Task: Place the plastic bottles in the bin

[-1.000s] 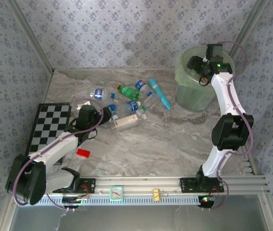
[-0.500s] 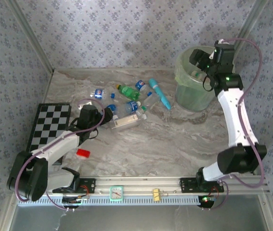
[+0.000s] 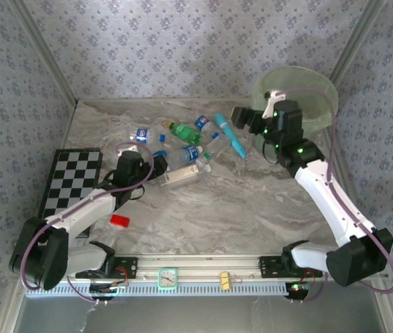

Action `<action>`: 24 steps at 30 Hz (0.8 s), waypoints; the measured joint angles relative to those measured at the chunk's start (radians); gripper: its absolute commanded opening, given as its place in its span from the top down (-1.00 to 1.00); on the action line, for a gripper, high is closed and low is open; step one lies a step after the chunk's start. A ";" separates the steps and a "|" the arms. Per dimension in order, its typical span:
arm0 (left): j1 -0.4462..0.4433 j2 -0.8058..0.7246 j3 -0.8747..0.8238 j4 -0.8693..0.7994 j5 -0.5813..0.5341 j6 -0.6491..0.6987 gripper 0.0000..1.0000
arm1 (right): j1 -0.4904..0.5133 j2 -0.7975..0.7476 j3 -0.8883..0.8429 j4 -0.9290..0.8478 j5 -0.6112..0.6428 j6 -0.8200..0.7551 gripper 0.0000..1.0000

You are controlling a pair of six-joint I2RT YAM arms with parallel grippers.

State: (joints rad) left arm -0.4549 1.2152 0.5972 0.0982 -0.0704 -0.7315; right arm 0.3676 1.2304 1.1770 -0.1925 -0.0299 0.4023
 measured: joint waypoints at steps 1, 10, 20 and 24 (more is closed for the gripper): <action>-0.002 0.000 0.000 0.004 0.006 0.003 -1.00 | 0.019 -0.001 -0.026 0.009 0.003 0.000 -0.99; -0.024 0.029 0.019 0.038 0.089 0.071 -0.98 | 0.182 0.019 -0.211 0.106 0.054 -0.022 -1.00; -0.071 0.148 0.132 0.019 0.171 0.179 -0.98 | 0.196 0.036 -0.219 0.208 0.115 -0.006 -1.00; -0.080 0.211 0.190 -0.018 0.195 0.225 -0.98 | 0.196 0.036 -0.219 0.211 0.121 -0.006 -1.00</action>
State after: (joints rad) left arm -0.5350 1.4265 0.7876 0.0807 0.1242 -0.5068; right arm 0.5636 1.2667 0.9577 0.0181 0.0906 0.3958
